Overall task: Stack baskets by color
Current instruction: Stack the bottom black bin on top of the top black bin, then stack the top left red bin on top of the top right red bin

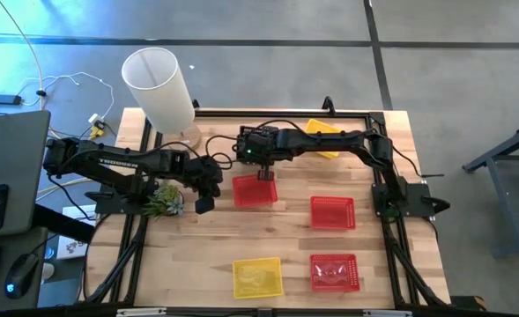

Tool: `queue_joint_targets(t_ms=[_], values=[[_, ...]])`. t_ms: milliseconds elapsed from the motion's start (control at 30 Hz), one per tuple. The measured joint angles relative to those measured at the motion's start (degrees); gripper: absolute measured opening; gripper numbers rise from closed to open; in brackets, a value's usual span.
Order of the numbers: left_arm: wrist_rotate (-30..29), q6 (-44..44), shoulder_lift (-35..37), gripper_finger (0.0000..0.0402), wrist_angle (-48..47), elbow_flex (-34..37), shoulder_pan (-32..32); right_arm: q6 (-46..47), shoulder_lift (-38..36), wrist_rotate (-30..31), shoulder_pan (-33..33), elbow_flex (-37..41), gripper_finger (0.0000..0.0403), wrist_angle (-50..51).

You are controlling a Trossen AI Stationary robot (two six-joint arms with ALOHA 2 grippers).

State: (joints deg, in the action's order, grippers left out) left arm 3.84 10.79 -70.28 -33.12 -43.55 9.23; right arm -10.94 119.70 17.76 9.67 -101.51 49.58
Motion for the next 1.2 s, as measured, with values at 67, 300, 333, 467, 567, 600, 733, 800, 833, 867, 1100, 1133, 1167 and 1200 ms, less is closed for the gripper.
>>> queue_joint_targets(t_ms=[67, 300, 333, 467, 567, 600, 733, 800, 833, 867, 1100, 1133, 1167, 1200], values=[[0.0, 0.0, 0.0, 0.0064, 0.0, 0.0, 0.0, 0.0, 0.0, 0.0, 0.0, 0.0, 0.0030, 0.0], [0.0, -0.6, 0.0, 0.0064, 0.0, 0.0, 0.0, 0.5, 0.0, 0.0, 0.0, 0.0, 0.0085, 0.0], [0.0, -0.9, 0.0, 0.0064, 0.0, 0.0, 0.0, 0.6, 0.0, 0.0, 0.0, 0.0, 0.0089, 0.0], [0.0, -0.9, 0.0, 0.0064, 0.0, 0.0, 0.0, 0.6, 0.0, -0.2, -0.6, -1.4, 0.0096, 2.6], [0.0, -0.9, 0.0, 0.0064, 0.0, 0.0, 0.0, 1.0, 0.0, -0.2, -1.9, -3.9, 0.0096, 6.1], [0.0, -0.9, 0.0, 0.0064, 0.1, 0.0, 0.0, 1.3, 0.0, -0.5, -2.4, -4.8, 0.0096, 6.9], [0.0, -1.0, 0.0, 0.0064, 0.1, 0.0, 0.0, 1.3, 0.0, -6.2, -3.6, -7.1, 0.0096, 10.4], [0.0, -1.0, 0.0, 0.0064, 0.1, 0.0, 0.0, 1.0, 0.0, -8.4, -4.0, -8.0, 0.0096, 12.7], [0.0, -1.0, 0.0, 0.0064, 0.1, 0.0, 0.0, 1.4, 0.0, -8.8, -4.2, -8.3, 0.0096, 14.0], [0.0, -1.0, 0.0, 0.0064, 0.0, 0.0, 0.0, 2.0, 0.0, -8.9, -4.4, -8.5, 0.0096, 15.3], [0.0, -2.4, 0.0, 0.0064, -0.1, 0.0, 0.0, 3.7, -0.1, -9.6, -6.0, -8.4, 0.0096, 20.7], [0.0, -2.3, 0.0, 0.0064, -0.1, 0.0, 0.0, 3.3, -0.1, -10.3, -6.1, -8.3, 0.0096, 20.7], [0.0, -2.2, 0.0, 0.0063, -0.1, 0.0, 0.0, 3.0, -0.1, -10.9, -6.3, -8.3, 0.0096, 20.6], [0.0, -2.2, 0.0, 0.0064, -0.1, 0.0, 0.0, 2.3, -0.1, -11.8, -6.4, -8.3, 0.0096, 20.1]])
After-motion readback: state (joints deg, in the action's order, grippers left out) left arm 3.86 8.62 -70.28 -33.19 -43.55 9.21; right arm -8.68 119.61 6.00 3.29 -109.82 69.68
